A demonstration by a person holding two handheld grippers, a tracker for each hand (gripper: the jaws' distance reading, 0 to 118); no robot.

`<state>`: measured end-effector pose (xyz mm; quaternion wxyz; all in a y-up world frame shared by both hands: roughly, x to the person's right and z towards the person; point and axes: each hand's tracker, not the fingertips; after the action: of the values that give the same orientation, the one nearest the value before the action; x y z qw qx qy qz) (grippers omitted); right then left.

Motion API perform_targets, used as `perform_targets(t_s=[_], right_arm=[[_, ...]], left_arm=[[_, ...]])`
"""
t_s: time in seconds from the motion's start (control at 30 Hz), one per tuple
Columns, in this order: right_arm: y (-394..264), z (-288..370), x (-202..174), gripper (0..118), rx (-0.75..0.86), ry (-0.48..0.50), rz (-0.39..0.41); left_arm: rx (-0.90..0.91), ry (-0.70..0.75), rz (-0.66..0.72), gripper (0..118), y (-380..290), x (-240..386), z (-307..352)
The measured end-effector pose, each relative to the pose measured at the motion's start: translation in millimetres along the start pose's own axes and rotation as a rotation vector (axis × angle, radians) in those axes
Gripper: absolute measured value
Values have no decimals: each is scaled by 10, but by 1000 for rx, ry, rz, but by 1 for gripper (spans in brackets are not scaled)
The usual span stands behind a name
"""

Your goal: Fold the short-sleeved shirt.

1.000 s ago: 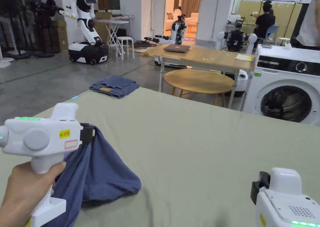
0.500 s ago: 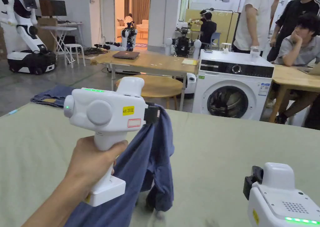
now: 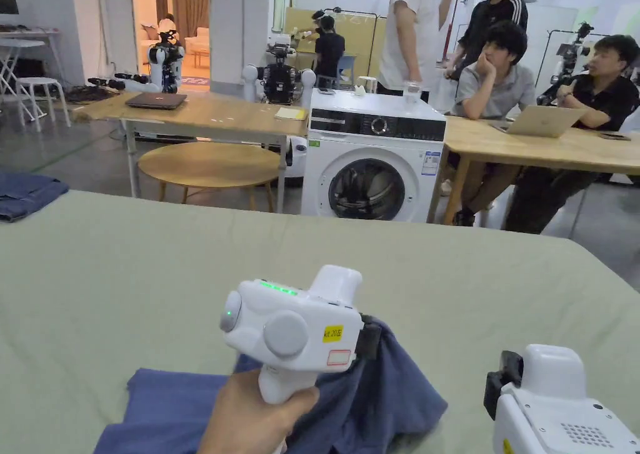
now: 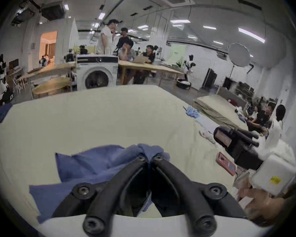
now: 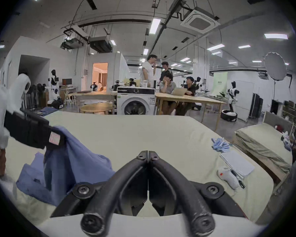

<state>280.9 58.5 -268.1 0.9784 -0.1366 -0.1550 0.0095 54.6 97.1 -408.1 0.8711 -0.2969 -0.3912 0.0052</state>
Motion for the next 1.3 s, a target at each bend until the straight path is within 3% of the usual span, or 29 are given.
perform_targets(t_s=[0.1, 0.13, 0.23, 0.33, 0.6, 0.63, 0.7, 1.03, 1.27, 1.3], right_arm=[[-73, -9, 28, 0, -24, -5, 1], [-79, -9, 26, 0, -30, -2, -2], [-67, 2, -31, 0, -36, 14, -8], [-17, 20, -139, 0, -21, 35, 2], [110, 114, -491, 0, 55, 80, 24], [115, 122, -529, 0, 62, 86, 27], [121, 128, -621, 0, 73, 98, 30], [79, -53, -902, 0, 33, 158, 21], [16, -262, -954, 0, -14, 167, 44], [6, -287, -945, 0, -21, 165, 46]], left_arm=[[-17, -9, 15, 1, -132, -2, -8], [-20, -12, 20, 10, -144, -15, 9], [-8, -28, 28, 54, -153, -42, 146], [94, 29, 4, 58, -165, -91, 418], [279, 360, 55, 57, -487, -397, 1179], [289, 387, 61, 50, -549, -440, 1257], [292, 467, 71, 1, -706, -542, 1416], [167, 560, 254, 0, -969, -1437, 1514], [-116, 482, 412, 0, -669, -2502, 939], [-166, 479, 425, 6, -637, -2615, 848]])
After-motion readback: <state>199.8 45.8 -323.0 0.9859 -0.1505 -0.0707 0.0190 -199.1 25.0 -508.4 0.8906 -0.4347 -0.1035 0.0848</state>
